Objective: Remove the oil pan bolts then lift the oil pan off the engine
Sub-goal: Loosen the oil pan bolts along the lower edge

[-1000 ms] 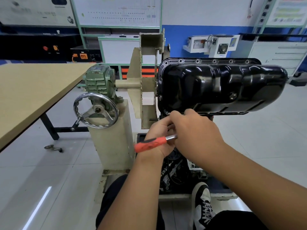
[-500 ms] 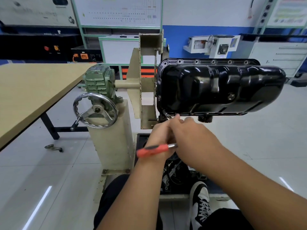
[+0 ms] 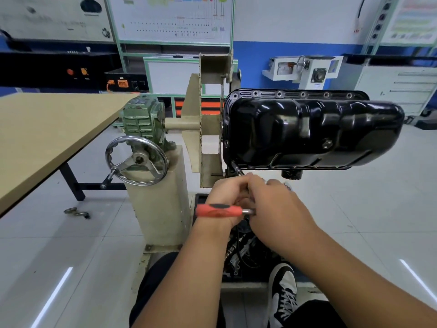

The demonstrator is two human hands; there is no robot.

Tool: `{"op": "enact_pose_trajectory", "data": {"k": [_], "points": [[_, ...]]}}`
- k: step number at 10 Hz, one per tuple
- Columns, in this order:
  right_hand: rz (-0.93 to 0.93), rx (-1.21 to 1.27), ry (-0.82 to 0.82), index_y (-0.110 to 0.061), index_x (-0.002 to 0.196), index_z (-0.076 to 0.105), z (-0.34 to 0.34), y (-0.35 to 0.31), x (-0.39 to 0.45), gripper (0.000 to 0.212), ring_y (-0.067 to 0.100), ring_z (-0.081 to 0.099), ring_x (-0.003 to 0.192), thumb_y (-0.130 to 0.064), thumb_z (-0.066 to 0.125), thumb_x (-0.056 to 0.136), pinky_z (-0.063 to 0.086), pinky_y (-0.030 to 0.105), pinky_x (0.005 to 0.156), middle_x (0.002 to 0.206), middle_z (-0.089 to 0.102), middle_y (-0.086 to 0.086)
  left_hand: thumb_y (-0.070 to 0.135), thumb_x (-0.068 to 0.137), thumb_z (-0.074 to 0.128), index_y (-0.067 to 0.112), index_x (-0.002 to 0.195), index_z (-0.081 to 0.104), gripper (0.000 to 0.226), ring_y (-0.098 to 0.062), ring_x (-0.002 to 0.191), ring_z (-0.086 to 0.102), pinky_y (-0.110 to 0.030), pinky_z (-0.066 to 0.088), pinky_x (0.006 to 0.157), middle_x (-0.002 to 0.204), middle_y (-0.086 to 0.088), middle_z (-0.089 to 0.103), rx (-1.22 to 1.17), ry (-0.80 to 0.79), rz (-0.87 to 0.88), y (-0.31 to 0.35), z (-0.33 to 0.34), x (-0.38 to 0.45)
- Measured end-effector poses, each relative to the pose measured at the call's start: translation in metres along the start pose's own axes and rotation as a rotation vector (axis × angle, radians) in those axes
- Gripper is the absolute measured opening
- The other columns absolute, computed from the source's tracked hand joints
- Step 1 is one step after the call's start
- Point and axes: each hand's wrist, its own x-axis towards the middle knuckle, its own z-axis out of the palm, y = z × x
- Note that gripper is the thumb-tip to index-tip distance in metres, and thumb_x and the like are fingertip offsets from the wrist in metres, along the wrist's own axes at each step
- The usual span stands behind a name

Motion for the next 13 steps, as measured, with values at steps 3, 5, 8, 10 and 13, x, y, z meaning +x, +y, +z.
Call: {"op": "enact_pose_trajectory", "data": {"k": [3,5,8,10,13], "points": [[0.793,2.203,-0.332,-0.005,0.087,0.062,-0.015,-0.010,0.006,0.022,0.007,0.035,0.033,-0.017,0.051,0.103,0.027,0.016,0.030,0.067,0.054,0.012,0.017,0.098,0.063,0.012,0.050,0.069,0.049,-0.005,0.028,0.024,-0.015,0.023,0.033,0.037,0.004,0.036,0.000,0.112,0.002,0.006,0.000,0.006],[0.054,0.304,-0.066,-0.032,0.088,0.044,-0.010,-0.005,0.010,0.014,0.020,0.058,0.069,-0.028,0.054,0.097,0.047,0.032,0.059,0.079,0.062,-0.002,0.024,0.099,0.054,0.013,0.061,0.055,0.039,-0.012,0.045,0.045,-0.024,0.037,0.046,0.056,-0.004,0.051,0.002,0.202,0.067,0.002,0.004,0.007],[0.551,1.767,-0.073,-0.018,0.098,0.052,0.006,-0.011,-0.002,0.018,0.019,0.045,0.036,-0.028,0.067,0.098,0.039,0.025,0.036,0.060,0.059,0.012,0.025,0.102,0.055,0.011,0.075,0.067,0.032,-0.011,0.038,0.050,-0.021,0.043,0.042,0.054,0.000,0.052,-0.015,0.190,-0.027,0.008,0.006,0.011],[0.091,0.527,-0.026,-0.029,0.101,0.060,0.010,-0.010,0.005,0.019,0.018,0.067,0.063,-0.029,0.063,0.082,0.055,0.032,0.053,0.069,0.065,0.000,0.016,0.099,0.060,0.014,0.053,0.067,0.046,-0.012,0.050,0.058,-0.020,0.048,0.049,0.060,-0.002,0.059,0.045,0.275,-0.002,0.004,-0.002,0.012],[0.297,1.199,-0.143,-0.012,0.079,0.062,-0.025,-0.026,0.041,0.005,0.023,0.057,0.034,-0.009,0.067,0.080,0.049,0.029,0.038,0.052,0.061,0.005,0.018,0.100,0.052,0.017,0.067,0.068,0.037,-0.010,0.032,0.047,-0.016,0.033,0.028,0.047,0.002,0.052,0.168,0.069,0.027,0.024,0.004,0.018]]}}
